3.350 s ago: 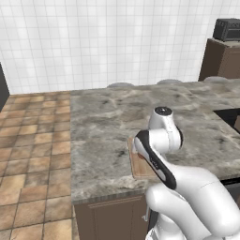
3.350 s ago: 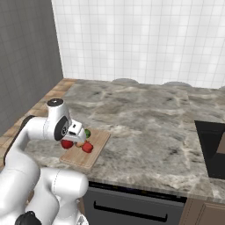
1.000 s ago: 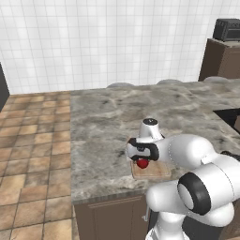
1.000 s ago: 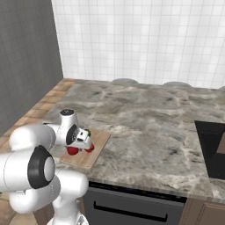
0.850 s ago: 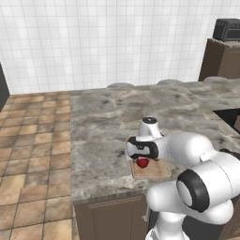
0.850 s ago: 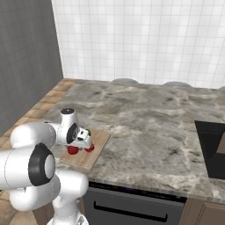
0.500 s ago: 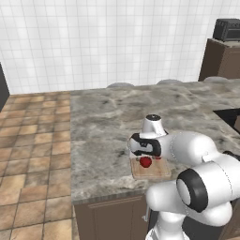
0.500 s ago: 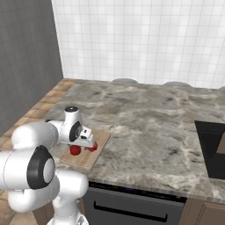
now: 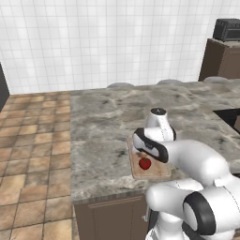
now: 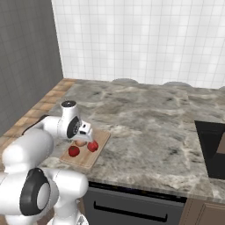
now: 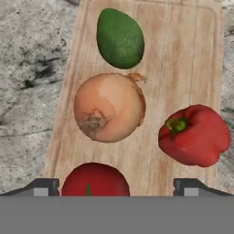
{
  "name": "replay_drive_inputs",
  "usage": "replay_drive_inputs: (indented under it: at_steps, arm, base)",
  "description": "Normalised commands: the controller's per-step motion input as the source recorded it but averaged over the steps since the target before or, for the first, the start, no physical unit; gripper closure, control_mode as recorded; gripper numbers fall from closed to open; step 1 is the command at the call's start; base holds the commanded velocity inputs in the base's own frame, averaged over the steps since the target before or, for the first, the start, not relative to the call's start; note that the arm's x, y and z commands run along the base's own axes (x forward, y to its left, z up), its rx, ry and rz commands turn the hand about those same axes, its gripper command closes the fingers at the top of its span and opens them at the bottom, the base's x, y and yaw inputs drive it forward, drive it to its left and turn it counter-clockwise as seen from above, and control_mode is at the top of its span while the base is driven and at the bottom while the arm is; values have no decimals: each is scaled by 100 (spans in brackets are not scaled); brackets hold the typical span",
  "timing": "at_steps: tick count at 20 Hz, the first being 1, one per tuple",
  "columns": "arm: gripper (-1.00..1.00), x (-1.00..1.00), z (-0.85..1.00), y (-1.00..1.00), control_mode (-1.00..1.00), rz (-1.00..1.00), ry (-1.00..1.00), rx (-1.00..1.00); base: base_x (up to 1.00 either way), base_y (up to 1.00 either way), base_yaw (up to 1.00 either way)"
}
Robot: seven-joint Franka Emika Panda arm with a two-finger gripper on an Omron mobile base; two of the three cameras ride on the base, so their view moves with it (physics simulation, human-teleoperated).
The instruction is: Place the avocado, onion, tomato, and bell pepper on the cutting board.
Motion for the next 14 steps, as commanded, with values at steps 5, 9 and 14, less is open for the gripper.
replay_drive_inputs:
  at_steps: [5,9,14]
  arm:
    - [-100,-23,94,-3,-100,5,-20,0]
    - [-100,-29,95,-20,-100,3,-22,0]
    - [-100,-38,100,-22,-100,2,-24,0]
  base:
    - [0,0,0]
    - [0,0,0]
    - [0,0,0]
